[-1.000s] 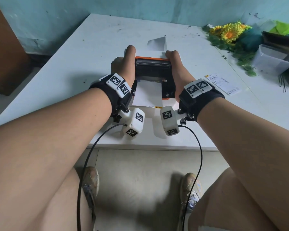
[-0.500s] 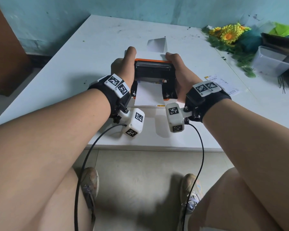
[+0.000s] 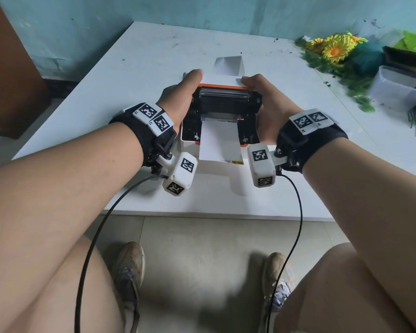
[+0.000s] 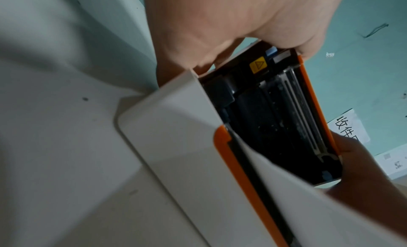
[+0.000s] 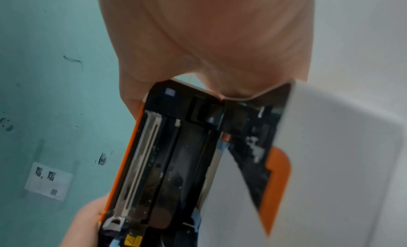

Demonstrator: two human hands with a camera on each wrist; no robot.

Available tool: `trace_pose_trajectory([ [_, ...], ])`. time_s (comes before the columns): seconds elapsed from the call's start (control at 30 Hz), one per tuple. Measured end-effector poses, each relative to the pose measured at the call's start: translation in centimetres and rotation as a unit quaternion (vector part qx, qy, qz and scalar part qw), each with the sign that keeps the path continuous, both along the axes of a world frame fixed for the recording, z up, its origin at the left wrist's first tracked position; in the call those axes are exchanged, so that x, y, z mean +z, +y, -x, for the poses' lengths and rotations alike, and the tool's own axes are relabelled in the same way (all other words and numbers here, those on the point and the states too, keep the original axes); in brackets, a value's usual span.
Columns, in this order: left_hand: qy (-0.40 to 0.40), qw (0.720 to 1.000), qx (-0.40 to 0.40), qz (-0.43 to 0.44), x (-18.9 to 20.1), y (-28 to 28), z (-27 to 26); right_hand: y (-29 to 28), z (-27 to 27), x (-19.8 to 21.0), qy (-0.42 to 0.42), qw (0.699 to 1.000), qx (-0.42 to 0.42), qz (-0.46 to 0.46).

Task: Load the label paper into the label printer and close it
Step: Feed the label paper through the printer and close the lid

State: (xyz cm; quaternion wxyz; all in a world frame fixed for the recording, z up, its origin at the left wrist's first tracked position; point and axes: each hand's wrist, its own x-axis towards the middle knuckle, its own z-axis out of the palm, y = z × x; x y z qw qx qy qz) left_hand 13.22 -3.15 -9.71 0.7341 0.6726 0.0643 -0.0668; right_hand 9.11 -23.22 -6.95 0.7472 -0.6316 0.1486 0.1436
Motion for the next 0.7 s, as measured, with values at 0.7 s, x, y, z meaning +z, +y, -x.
trace_pose_trajectory([
  [0.7, -0.006, 0.999, -0.017, -0.028, 0.0, 0.4, 0.1, 0.4, 0.5, -0.4, -0.023, 0.999, -0.006, 0.043],
])
